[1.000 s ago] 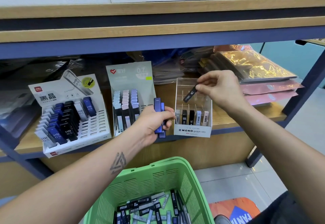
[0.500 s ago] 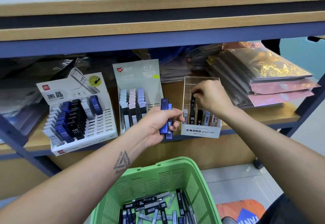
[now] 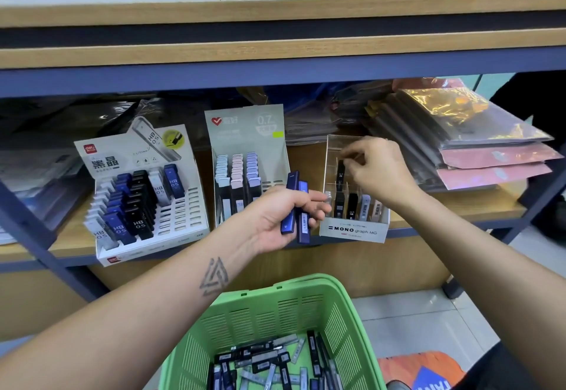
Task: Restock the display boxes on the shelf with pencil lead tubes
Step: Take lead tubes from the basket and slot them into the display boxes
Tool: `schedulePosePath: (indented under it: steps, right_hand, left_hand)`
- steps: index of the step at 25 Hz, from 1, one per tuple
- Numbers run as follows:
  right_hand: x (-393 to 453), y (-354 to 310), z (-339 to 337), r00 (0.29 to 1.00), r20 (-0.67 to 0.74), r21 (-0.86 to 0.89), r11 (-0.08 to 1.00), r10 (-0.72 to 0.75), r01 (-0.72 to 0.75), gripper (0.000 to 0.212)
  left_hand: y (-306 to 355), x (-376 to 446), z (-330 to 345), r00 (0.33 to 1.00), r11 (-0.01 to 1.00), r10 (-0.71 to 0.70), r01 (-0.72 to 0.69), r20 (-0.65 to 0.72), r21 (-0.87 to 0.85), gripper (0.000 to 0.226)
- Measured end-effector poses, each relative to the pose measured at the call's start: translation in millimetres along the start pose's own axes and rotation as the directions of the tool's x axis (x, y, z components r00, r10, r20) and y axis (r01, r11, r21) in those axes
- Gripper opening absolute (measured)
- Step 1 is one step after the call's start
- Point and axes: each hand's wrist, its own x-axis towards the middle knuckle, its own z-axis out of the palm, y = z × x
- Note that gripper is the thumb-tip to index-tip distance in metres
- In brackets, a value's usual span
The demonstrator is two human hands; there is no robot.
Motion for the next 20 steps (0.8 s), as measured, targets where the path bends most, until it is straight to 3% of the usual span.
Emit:
schedulePosePath:
  steps: [3, 6, 8, 11, 14, 16, 20]
  right_hand:
    - [-8.7, -14.9, -12.1, 0.988, 0.128, 0.285, 0.951, 0.085, -0.119, 0.021]
    - [-18.6, -28.1, -20.7, 0.927, 0.374, 0.494, 0.851, -0.026, -0.176, 0.025]
    - [-23.8, -32.2, -17.4, 0.909, 0.409, 0.525, 0.834, -0.075, -0.167, 0.024]
    - [-21.2, -32.8, -14.9, 0.93, 0.365, 0.549, 0.815, -0.036, -0.184, 0.017]
    - [-4.8, -11.8, -23.9, 0.991, 0.106, 0.244, 0.964, 0.082, -0.106, 0.017]
    - [5.7, 7.1, -24.2, 0.997, 0.0, 0.006, 0.997, 0.079, -0.079, 0.022]
    - [8.4, 14.5, 2.3, 0.993, 0.113, -0.201, 0.978, -0.034, 0.057, 0.028]
  left_hand:
    - [1.5, -5.3, 1.1, 0.999, 1.0, 0.011, -0.01, 0.042, -0.016, 0.036]
    - [2.8, -12.7, 1.0, 0.994, 0.999, 0.016, -0.013, 0.105, -0.032, 0.036]
    - [3.6, -17.2, 1.3, 0.991, 0.999, 0.015, -0.011, 0.132, -0.032, 0.036]
    - [4.1, -21.5, 0.6, 0.99, 1.0, 0.002, 0.002, 0.142, -0.028, 0.031]
    - [5.9, -23.0, -1.4, 0.995, 1.0, 0.008, -0.008, 0.1, 0.002, 0.03]
    - [8.6, -22.9, -3.4, 0.997, 0.999, 0.033, -0.033, 0.067, -0.007, 0.028]
    - [7.8, -18.2, -5.2, 0.998, 0.999, 0.045, -0.045, 0.032, 0.003, 0.03]
